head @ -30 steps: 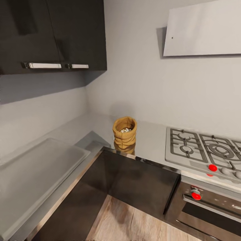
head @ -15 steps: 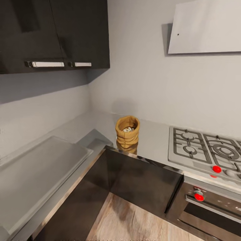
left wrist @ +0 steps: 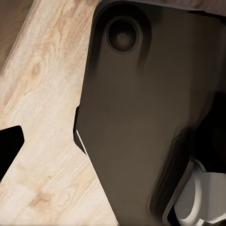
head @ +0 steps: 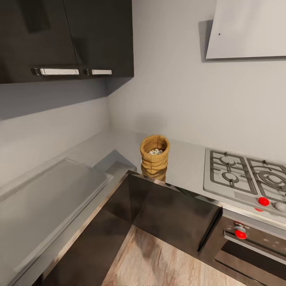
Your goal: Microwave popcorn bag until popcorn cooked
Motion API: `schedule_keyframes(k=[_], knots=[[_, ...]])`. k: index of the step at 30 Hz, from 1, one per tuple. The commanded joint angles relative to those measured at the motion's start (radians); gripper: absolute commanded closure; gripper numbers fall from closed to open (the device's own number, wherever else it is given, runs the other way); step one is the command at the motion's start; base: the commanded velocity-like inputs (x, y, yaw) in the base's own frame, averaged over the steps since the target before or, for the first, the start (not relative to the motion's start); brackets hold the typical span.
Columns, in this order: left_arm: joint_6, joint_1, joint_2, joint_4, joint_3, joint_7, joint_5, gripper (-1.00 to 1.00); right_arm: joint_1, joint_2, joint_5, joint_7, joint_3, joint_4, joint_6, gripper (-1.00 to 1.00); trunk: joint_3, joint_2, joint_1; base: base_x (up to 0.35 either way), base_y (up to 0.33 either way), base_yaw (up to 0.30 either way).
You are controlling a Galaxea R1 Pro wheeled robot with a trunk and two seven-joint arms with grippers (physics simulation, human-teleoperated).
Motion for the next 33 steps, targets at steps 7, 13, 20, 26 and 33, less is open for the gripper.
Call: schedule_keyframes(k=[7,13,20,26,33], knots=[[0.004,0.000,0.001,-0.001,0.001,0.002,0.007,-1.00,0.000,-0.002,0.000,0.002,-0.012,0.005,0.002,-1.00,-0.012,-0.001,0.000,0.000,0.000,0.073],[0.010,0.000,0.001,-0.001,0.002,-0.005,0.008,-1.00,0.044,0.004,-0.006,0.002,-0.019,0.006,-0.008,-1.00,-0.021,-0.001,0.000,0.000,0.000,0.092],[0.011,0.000,0.001,0.001,0.002,-0.005,0.009,-1.00,0.059,0.005,-0.057,0.002,-0.021,0.006,-0.013,-1.00,-0.031,-0.001,0.000,0.000,0.000,0.121],[0.011,0.000,0.001,0.001,0.002,-0.007,0.008,-1.00,0.063,-0.001,-0.096,0.002,-0.021,0.006,-0.014,-1.00,-0.040,-0.001,0.000,0.000,0.000,0.126],[0.011,0.000,0.001,0.001,0.002,-0.009,0.008,-1.00,0.063,-0.002,-0.098,0.004,-0.021,0.005,-0.015,-1.00,-0.046,-0.001,0.000,0.000,0.000,0.066]])
